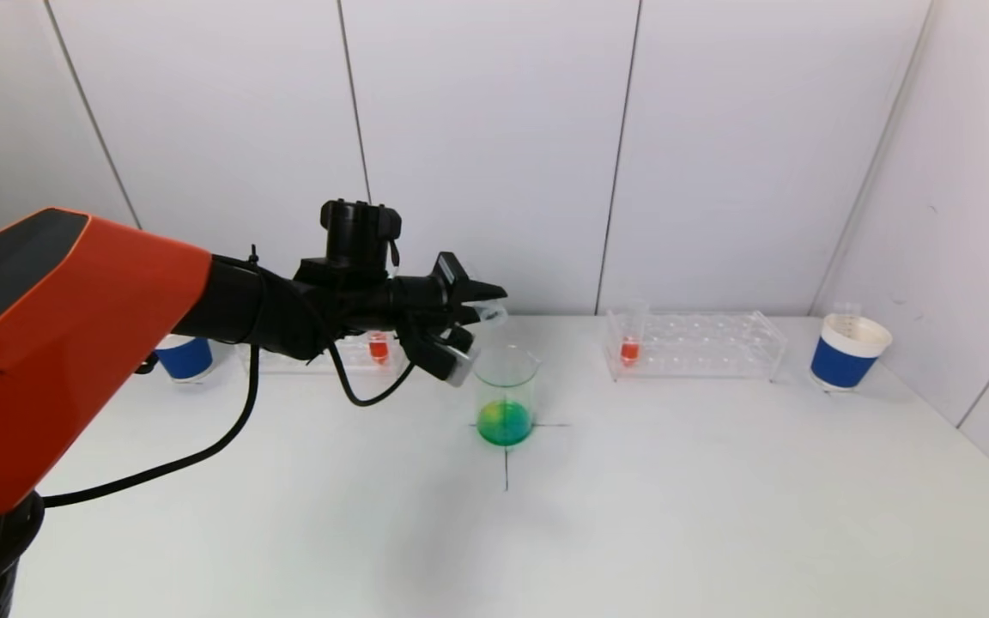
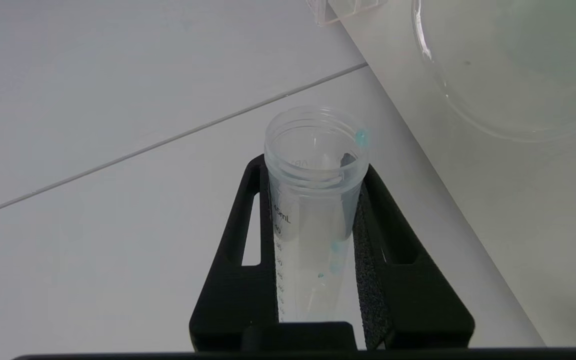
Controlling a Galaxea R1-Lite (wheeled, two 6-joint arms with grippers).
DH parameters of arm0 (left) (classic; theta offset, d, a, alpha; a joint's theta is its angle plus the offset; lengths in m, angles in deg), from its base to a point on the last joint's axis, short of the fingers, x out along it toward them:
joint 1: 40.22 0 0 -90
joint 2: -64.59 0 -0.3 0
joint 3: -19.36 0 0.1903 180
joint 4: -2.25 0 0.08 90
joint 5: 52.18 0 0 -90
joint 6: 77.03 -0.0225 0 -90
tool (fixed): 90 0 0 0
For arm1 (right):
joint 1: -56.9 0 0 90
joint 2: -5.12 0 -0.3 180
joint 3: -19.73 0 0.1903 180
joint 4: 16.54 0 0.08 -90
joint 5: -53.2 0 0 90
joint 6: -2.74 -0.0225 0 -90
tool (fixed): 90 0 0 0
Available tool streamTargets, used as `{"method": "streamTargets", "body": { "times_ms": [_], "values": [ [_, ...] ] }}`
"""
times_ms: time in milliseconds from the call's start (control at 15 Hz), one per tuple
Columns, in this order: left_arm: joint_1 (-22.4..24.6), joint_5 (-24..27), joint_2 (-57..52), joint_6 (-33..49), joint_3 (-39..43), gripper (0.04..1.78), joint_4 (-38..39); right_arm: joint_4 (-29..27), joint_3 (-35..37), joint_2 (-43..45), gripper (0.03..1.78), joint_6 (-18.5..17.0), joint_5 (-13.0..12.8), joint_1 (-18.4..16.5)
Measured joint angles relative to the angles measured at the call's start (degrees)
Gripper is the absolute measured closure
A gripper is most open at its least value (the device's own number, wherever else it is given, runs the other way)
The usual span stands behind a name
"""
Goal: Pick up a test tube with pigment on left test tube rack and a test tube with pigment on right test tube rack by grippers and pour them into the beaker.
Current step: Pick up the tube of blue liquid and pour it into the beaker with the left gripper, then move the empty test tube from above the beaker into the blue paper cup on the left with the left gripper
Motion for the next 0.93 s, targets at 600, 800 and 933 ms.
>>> {"method": "streamTargets", "body": {
  "times_ms": [600,800,933],
  "values": [
    [0.1,0.3,-0.6,0.4,0.1,1.37,-0.3,0.0,0.0,0.0,0.05,0.0,0.0,0.0],
    [0.4,0.9,-1.1,1.2,0.5,1.37,-4.2,0.0,0.0,0.0,0.05,0.0,0.0,0.0],
    [0.5,1.5,-1.4,4.7,0.8,1.37,-4.0,0.0,0.0,0.0,0.05,0.0,0.0,0.0]
  ]
}}
